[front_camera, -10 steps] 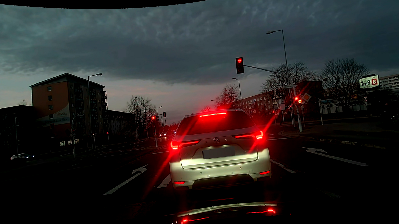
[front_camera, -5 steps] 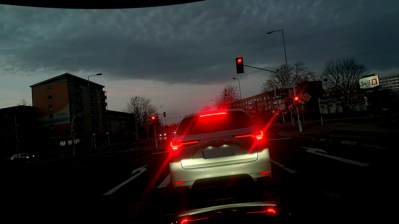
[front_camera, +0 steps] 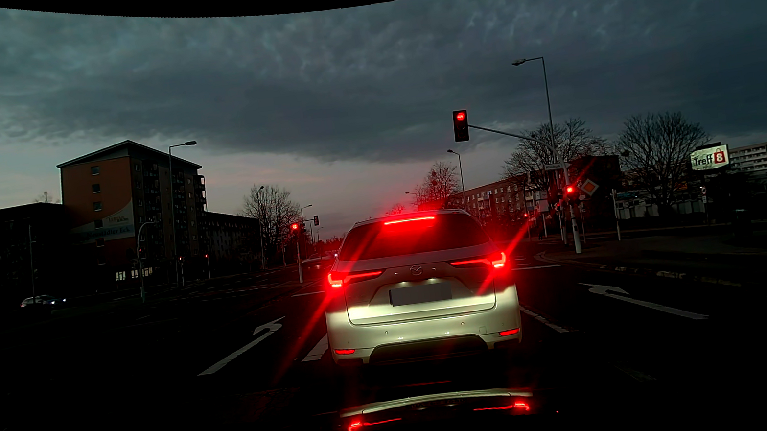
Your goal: Follow the waypoints while adhering to traffic rules and regulations
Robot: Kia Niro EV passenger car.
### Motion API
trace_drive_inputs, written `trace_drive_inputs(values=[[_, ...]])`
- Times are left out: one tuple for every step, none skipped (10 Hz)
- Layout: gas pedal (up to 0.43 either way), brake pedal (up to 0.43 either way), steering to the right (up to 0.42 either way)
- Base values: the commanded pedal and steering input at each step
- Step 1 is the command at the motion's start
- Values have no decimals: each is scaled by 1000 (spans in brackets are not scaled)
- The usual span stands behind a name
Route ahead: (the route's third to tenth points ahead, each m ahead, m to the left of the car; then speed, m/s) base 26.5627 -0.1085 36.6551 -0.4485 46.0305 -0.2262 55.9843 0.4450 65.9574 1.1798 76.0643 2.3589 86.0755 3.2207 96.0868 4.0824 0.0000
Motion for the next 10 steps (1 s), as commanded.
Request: trace_drive_inputs(values=[[0,305,-10],[0,311,-10],[0,311,-10],[0,311,-10],[0,311,-10],[0,311,-10],[0,311,-10],[0,311,-10],[0,311,-10],[0,311,-10]])
